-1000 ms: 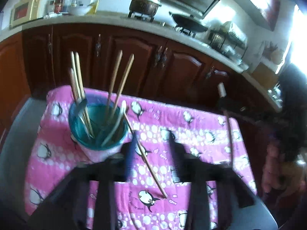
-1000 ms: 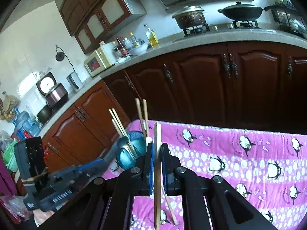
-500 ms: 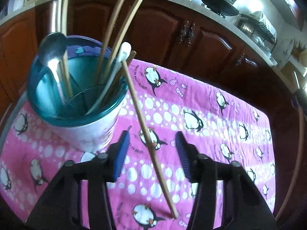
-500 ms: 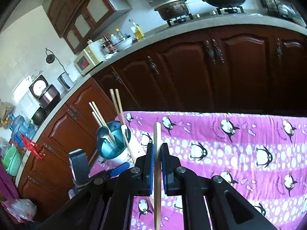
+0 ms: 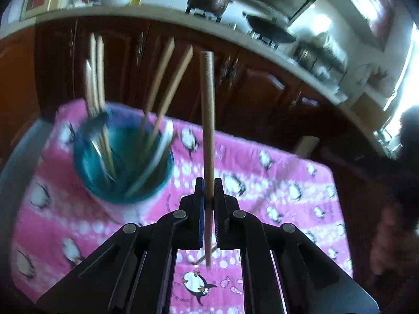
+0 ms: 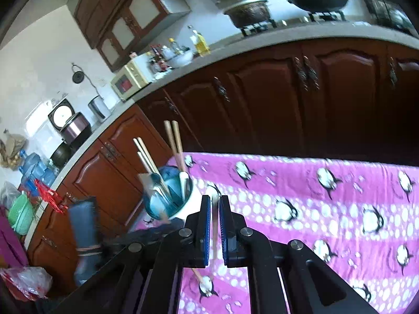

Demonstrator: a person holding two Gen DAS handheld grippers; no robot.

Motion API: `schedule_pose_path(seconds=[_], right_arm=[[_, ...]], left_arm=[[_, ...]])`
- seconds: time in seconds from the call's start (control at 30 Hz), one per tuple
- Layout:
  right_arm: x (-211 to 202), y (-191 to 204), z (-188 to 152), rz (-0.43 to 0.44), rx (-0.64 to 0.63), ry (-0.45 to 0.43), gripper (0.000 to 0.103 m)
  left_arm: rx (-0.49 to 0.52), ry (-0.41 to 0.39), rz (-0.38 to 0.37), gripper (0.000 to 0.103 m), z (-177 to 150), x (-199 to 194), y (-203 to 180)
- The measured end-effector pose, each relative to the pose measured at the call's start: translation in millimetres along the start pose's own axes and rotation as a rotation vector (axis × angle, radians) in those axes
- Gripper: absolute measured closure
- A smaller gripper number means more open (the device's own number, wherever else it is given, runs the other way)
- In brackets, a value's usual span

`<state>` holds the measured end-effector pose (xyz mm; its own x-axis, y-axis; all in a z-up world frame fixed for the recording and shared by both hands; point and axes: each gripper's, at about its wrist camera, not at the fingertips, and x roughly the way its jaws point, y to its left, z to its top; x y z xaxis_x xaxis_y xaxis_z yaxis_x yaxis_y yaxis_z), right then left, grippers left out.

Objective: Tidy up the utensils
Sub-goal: 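Lift both chopsticks upright and carry them toward the utensil holder, then lower both chopsticks into the holder and open both tools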

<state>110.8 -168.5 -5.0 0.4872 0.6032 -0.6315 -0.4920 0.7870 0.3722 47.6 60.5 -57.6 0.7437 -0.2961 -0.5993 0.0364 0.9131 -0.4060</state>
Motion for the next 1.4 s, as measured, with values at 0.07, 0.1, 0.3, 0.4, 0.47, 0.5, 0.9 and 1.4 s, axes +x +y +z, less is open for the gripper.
schedule_pose_path(seconds=[0.07,0.1,0.3,0.4,0.47,0.5,0.9,1.4], right_arm=[[7,9,5,0.017,-0.008,0.004,0.103],[7,16,7,0.015,-0.023,-0.005,0.103],[7,30,21,0.027,-0.060,-0.029,0.103],[27,4,14,-0.033,-0.002,0.028,0.092],[57,-25,4,-0.079,0.084,0.120,0.074],[79,-44,-5,-0.085,0.140,0.177,0.074],[207,-117,-41,-0.181,0.339,0.337,0.093],[47,25,90,0.112,0.067,-0.095,0.098]], left_arm=[[0.009,-0.030,-0.003,0.098,12,-19,2],[0.011,-0.048,-0.008,0.098,18,-29,5],[0.036,-0.123,0.006,0.098,40,-68,13],[0.036,-0.137,-0.002,0.098,44,-77,17],[0.039,-0.143,0.000,0.098,46,-80,19],[0.038,-0.143,0.004,0.098,47,-81,22],[0.004,-0.150,0.119,0.098,59,-77,62],[0.037,-0.105,0.212,0.098,68,-56,68]])
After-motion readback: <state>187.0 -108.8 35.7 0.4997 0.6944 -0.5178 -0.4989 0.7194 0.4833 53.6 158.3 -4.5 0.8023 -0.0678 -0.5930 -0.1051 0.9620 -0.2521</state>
